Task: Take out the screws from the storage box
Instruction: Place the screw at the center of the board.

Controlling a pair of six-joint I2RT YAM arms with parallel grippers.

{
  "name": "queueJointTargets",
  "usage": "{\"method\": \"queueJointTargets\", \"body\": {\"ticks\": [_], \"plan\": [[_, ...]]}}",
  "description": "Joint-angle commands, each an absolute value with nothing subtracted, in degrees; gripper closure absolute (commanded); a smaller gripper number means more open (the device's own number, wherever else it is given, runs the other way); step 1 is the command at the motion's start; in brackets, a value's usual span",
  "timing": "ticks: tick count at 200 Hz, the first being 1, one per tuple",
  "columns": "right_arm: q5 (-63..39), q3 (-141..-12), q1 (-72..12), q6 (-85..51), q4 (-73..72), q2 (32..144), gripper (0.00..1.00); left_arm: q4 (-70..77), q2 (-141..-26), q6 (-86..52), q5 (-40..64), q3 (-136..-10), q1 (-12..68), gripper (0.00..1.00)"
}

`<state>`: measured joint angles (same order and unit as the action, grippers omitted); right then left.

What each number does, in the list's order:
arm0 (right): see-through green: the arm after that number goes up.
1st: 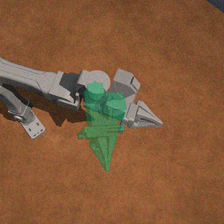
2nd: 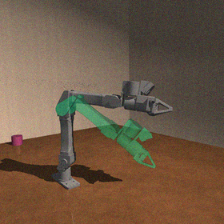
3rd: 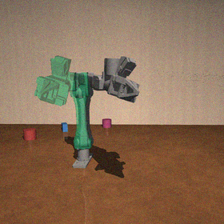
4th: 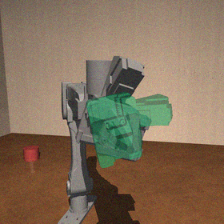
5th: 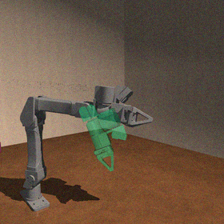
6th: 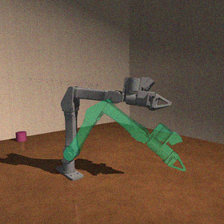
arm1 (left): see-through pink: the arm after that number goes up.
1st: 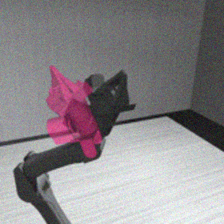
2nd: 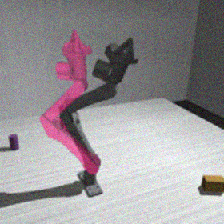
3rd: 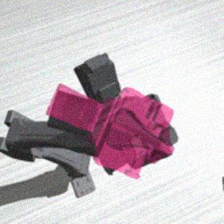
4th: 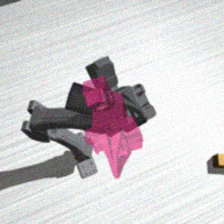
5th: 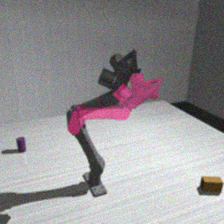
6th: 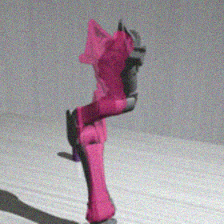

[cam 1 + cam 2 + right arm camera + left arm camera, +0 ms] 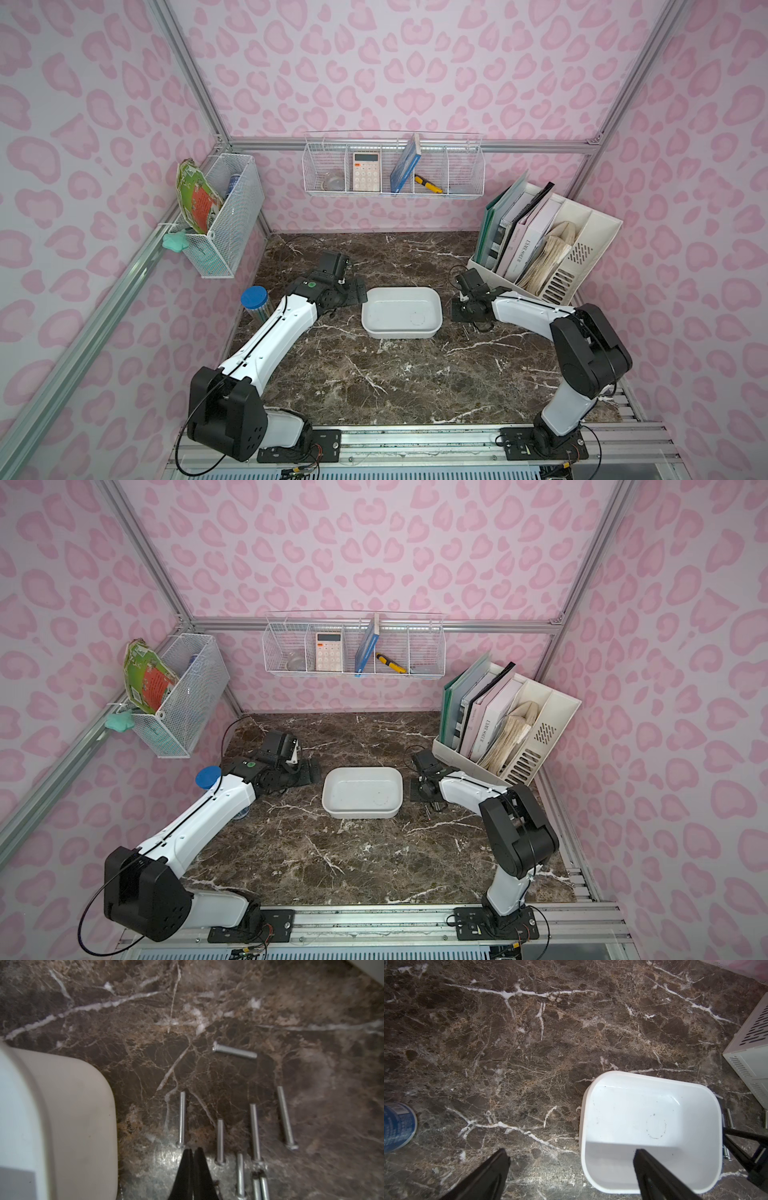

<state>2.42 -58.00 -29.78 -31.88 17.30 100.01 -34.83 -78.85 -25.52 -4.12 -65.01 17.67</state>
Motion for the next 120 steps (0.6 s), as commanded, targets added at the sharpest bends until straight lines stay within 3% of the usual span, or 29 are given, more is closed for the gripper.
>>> {"method": "queueJointTargets", "body": {"ticks": [1, 61, 120], "plan": [[3.16, -57.57, -29.79, -32.36, 15.83, 100.7, 0.95, -32.65, -77.92, -24.61, -4.69, -64.48, 17.67, 0.02], [4.13, -57.22, -29.8, -31.95, 16.18, 99.2, 0.82, -30.64, -75.63, -24.34, -7.44, -63.02, 17.67, 0.01], [6.12, -56.55, -29.35, -31.2, 15.64, 87.34, 0.68, -20.42, -66.65, -23.03, -18.89, -54.29, 18.41, 0.01]]}}
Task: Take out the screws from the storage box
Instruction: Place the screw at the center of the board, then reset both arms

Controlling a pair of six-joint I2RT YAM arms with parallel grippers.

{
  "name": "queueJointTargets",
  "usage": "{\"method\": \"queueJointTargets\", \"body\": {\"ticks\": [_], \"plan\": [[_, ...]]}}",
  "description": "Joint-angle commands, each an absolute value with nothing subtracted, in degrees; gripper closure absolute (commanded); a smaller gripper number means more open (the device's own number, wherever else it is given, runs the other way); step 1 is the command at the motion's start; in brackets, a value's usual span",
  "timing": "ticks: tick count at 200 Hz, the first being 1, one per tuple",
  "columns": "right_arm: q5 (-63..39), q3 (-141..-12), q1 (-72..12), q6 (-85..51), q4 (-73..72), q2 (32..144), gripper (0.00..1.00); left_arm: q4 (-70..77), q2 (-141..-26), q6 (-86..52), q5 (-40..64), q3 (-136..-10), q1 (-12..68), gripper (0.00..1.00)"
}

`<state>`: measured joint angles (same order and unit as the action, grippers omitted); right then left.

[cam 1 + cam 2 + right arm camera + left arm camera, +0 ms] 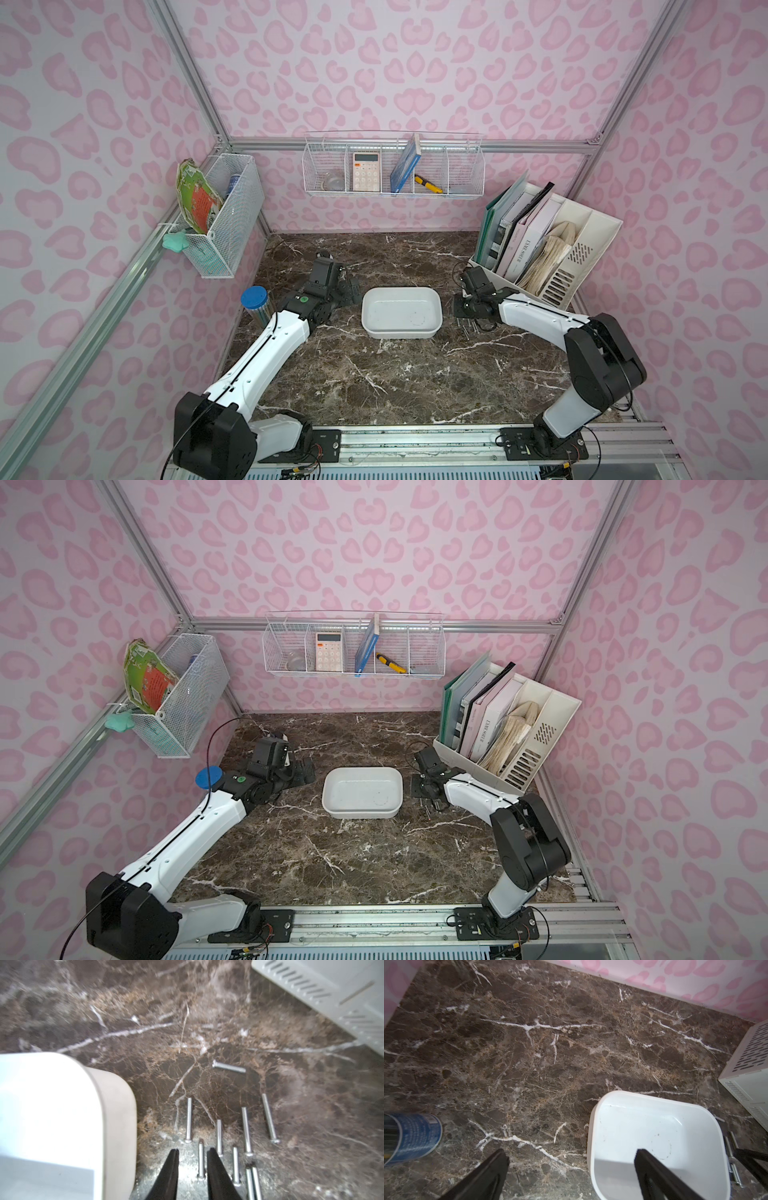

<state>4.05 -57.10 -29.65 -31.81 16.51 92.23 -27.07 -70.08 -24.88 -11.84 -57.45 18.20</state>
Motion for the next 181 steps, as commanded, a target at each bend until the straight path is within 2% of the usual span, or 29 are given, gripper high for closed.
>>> {"method": "queueJointTargets", "body": {"ticks": [1, 40, 53, 64, 85, 110, 122, 140, 158, 167, 181], "plan": [[6.18, -56.44, -29.31, -31.11, 15.51, 86.95, 0.68, -20.1, -66.41, -22.9, -19.03, -54.13, 18.39, 0.01], [8.38, -47.7, -26.95, -28.1, 2.79, 71.51, 0.63, -7.23, -60.61, -18.27, -21.72, -45.57, 18.37, 0.01], [10.54, -42.56, -26.11, -26.83, -4.1, 66.04, 0.54, -3.55, -59.79, -17.11, -23.09, -43.65, 18.13, 0.01], [12.7, -38.46, -25.44, -25.25, -9.04, 62.05, 0.42, -0.72, -59.63, -15.64, -23.04, -42.34, 17.57, 0.01], [18.69, -31.19, -24.64, -20.5, -17.72, 56.61, 0.27, 2.15, -60.74, -12.47, -19.76, -41.65, 16.07, 0.01], [23.64, -24.25, -24.35, -11.54, -27.18, 53.76, 0.23, -2.39, -65.01, -8.96, -15.62, -44.96, 13.1, 0.01], [24.08, -19.24, -24.3, -6.25, -34.99, 52.86, 0.22, -5.04, -68.07, -8.9, -17.7, -47.28, 11.5, 0.01], [25.75, -9.95, -23.91, -1.09, -52.84, 52.4, 0.22, -6.05, -71.51, -11.73, -19.14, -48.27, 7.68, 0.01], [27.75, -2.25, -20.49, -0.02, -70.53, 55.05, 0.23, -0.92, -72.33, -12.51, -17.74, -44.93, 4.18, 0.01], [30.85, -1.7, -18.21, -1.79, -71.85, 56.91, 0.24, 2.55, -72.13, -10.59, -16.11, -42.76, 2.85, 0.01], [32.06, -3.97, -15.29, -1.65, -65.46, 59.5, 0.24, 6.93, -71.6, -9.41, -15.46, -39.15, 1.6, 0.01]]}}
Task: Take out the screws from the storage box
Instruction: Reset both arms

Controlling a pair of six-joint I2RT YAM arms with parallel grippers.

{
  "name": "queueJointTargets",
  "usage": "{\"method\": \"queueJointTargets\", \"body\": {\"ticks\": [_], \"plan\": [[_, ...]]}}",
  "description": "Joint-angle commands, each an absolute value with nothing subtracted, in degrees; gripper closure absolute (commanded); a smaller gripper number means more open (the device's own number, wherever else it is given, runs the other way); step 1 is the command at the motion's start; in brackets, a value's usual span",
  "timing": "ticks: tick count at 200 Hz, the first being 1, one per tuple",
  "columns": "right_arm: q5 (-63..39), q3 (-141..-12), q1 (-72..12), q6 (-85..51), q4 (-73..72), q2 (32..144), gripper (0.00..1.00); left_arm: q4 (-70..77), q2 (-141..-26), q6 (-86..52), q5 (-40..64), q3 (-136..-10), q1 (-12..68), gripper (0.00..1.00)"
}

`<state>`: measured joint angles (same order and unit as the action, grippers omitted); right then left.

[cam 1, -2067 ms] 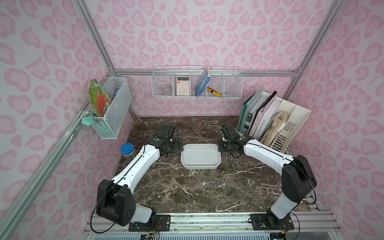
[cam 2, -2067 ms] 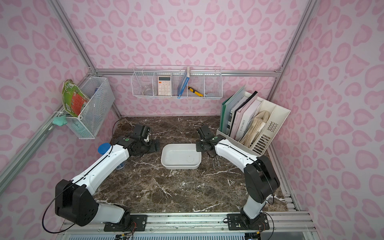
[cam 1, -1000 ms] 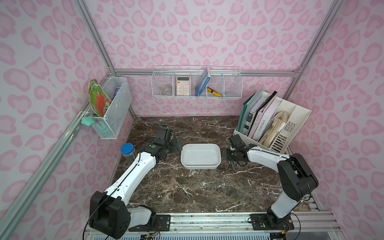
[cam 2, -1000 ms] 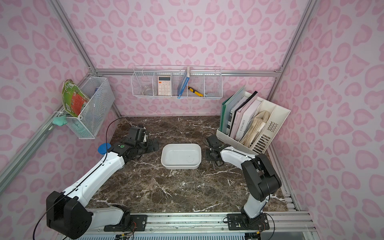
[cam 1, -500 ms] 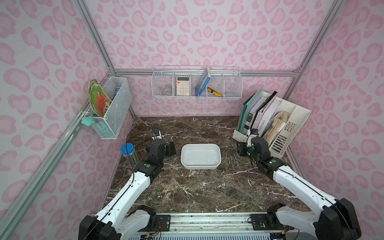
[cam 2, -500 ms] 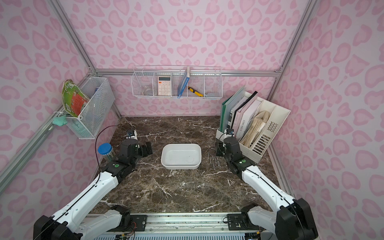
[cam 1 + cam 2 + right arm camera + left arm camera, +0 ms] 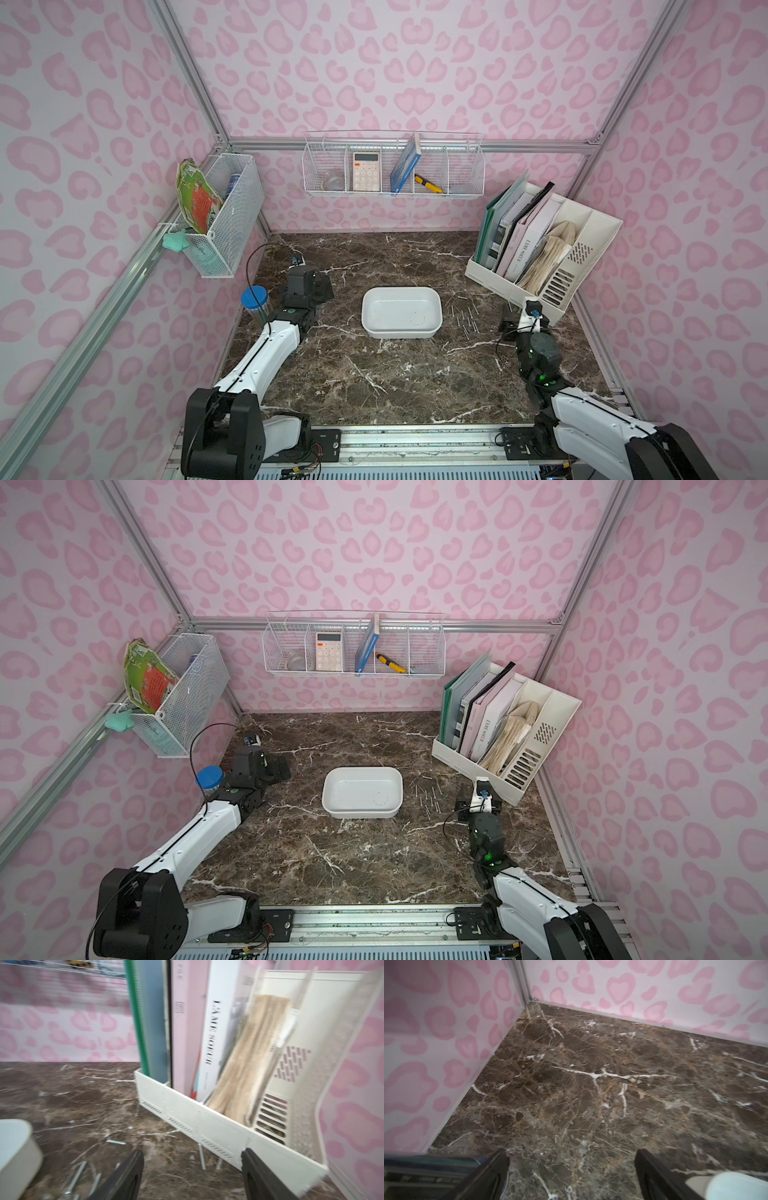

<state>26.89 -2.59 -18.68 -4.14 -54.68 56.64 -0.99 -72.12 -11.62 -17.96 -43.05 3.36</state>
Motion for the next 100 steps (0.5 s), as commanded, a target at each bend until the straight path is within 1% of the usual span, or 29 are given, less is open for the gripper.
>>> {"method": "queueJointTargets", "body": {"ticks": [1, 13, 23, 49, 66, 78, 85, 100], "plan": [[32.03, -4.18, -15.11, -1.44, -64.94, 59.68, 0.24, 7.16, -71.57, -9.36, -15.38, -38.95, 1.5, 0.01], [30.54, -6.95, -13.56, -0.18, -59.52, 62.57, 0.23, 10.35, -71.49, -9.71, -14.25, -36.52, 0.27, 0.01], [29.95, -8.31, -12.69, 0.0, -59.52, 65.79, 0.23, 11.93, -72.28, -8.95, -12.59, -35.34, -0.07, 0.01], [29.46, -6.85, -11.99, 0.54, -70.08, 73.79, 0.24, 12.13, -76.99, -9.24, -13.46, -36.04, -0.21, 0.01], [28.65, -6.24, -11.45, 2.45, -77.38, 78.2, 0.23, 15.55, -79.75, -9.69, -13.9, -34.87, -0.34, 0.01], [25.32, -6.26, -10.44, 3.24, -79.32, 79.38, 0.22, 20.51, -81.14, -11.06, -14.74, -32.42, -0.35, 0.01], [23.59, -6.64, -9.77, 2.92, -79.29, 80.07, 0.22, 24.33, -82.07, -9.39, -14.38, -31.32, -0.35, 0.01], [18.57, -7.11, -7.66, 1.58, -81.16, 82.95, 0.24, 23.35, -82.8, -6.12, -11.14, -32.58, -0.28, 0.01]]}}
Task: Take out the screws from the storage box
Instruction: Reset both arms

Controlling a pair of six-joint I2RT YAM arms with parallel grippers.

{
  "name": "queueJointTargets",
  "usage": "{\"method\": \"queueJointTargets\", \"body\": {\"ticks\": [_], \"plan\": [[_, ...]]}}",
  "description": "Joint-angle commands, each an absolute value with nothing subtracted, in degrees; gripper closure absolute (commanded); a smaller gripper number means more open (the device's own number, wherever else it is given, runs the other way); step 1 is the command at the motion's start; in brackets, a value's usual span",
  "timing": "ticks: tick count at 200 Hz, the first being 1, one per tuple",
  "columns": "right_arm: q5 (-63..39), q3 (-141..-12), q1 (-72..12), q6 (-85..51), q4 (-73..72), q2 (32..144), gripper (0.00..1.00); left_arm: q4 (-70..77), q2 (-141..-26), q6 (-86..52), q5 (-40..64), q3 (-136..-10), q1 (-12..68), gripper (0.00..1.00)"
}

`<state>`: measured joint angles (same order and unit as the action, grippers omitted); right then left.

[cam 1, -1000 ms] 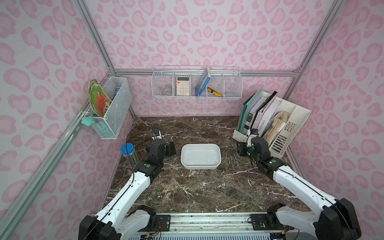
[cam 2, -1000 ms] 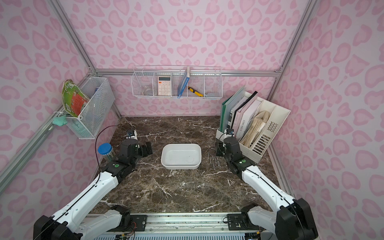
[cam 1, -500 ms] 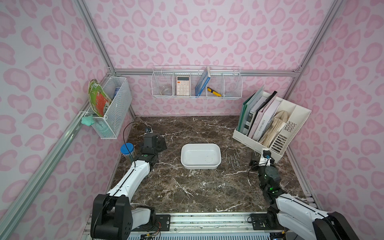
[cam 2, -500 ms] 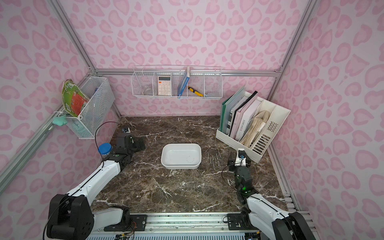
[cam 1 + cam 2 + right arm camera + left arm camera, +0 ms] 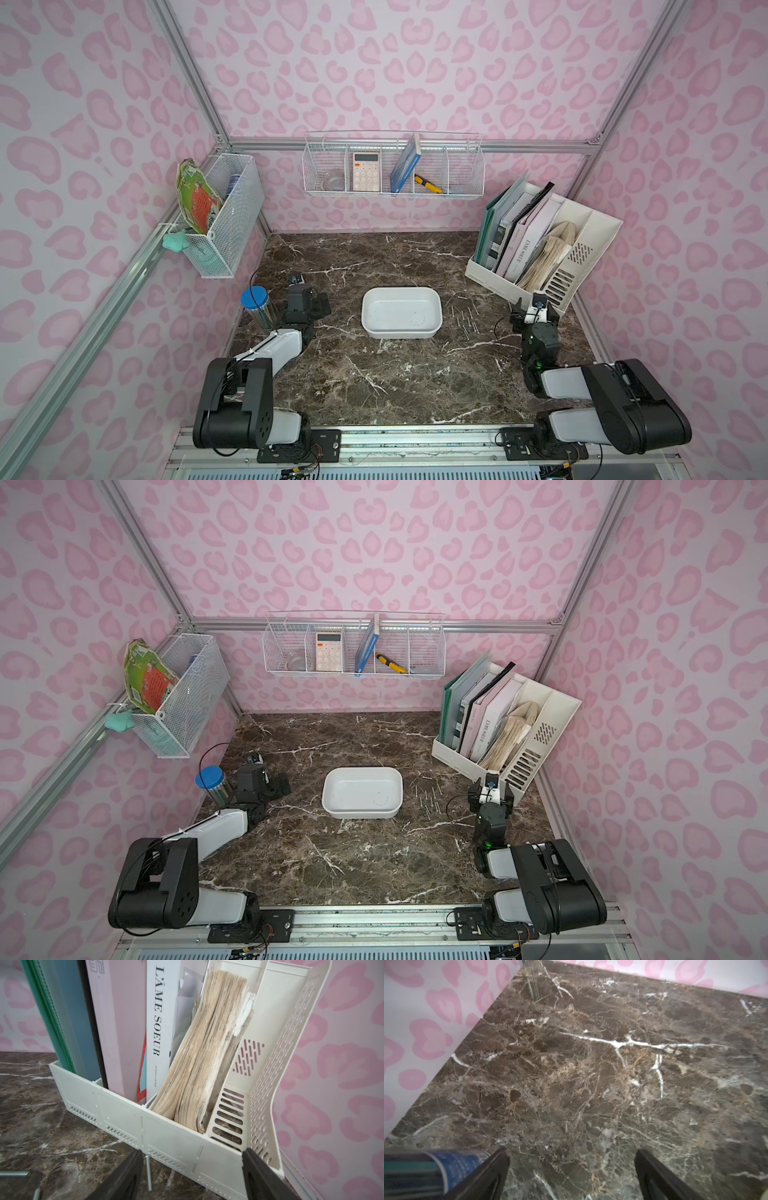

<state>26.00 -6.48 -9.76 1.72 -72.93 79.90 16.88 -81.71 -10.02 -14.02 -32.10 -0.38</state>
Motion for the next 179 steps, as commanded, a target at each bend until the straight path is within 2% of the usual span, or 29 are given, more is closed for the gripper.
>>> {"method": "queueJointTargets", "body": {"ticks": [1, 20, 35, 51, 62, 69, 72, 76, 97, 179], "plan": [[18.29, -7.12, -7.57, 1.58, -81.45, 83.27, 0.24, 23.71, -82.89, -5.96, -10.97, -32.55, -0.32, 0.01], [16.31, -7.35, -6.09, 0.95, -86.77, 88.77, 0.21, 28.26, -82.48, -3.21, -11.25, -30.46, -0.32, 0.01], [16.3, -7.58, -5.12, 0.08, -88.09, 91.0, 0.2, 40.97, -82.48, -1.55, -11.19, -24.34, -0.45, 0.01], [16.25, -8.87, -5.08, -0.56, -83.72, 89.93, 0.16, 52.9, -86.32, -1.08, -9.48, -19.93, -1.34, 0.01], [16.83, -9.58, -4.94, -0.68, -83.51, 90.57, 0.14, 55.77, -88.65, -1.77, -9.74, -19.44, -2.08, 0.01], [16.55, -9.73, -4.82, -0.92, -82.78, 90.28, 0.1, 55.9, -90.51, -1.95, -10.28, -20.91, -2.21, 0.01], [16.41, -9.91, -4.77, -1.0, -82.5, 90.27, 0.03, 55.34, -90.81, -2.2, -9.94, -21.64, -2.61, 0.01], [16.14, -10.01, -4.57, -1.12, -82.36, 90.34, 0.0, 53.79, -90.71, -2.66, -8.27, -22.39, -3.51, 0.01], [15.9, -10.0, -4.34, -1.21, -82.37, 90.28, 0.0, 45.28, -89.31, -5.06, -5.08, -25.31, -5.87, 0.01], [15.87, -9.94, -4.37, -1.23, -82.26, 90.24, 0.0, 45.7, -89.18, -4.99, -5.01, -25.14, -5.84, 0.01]]}}
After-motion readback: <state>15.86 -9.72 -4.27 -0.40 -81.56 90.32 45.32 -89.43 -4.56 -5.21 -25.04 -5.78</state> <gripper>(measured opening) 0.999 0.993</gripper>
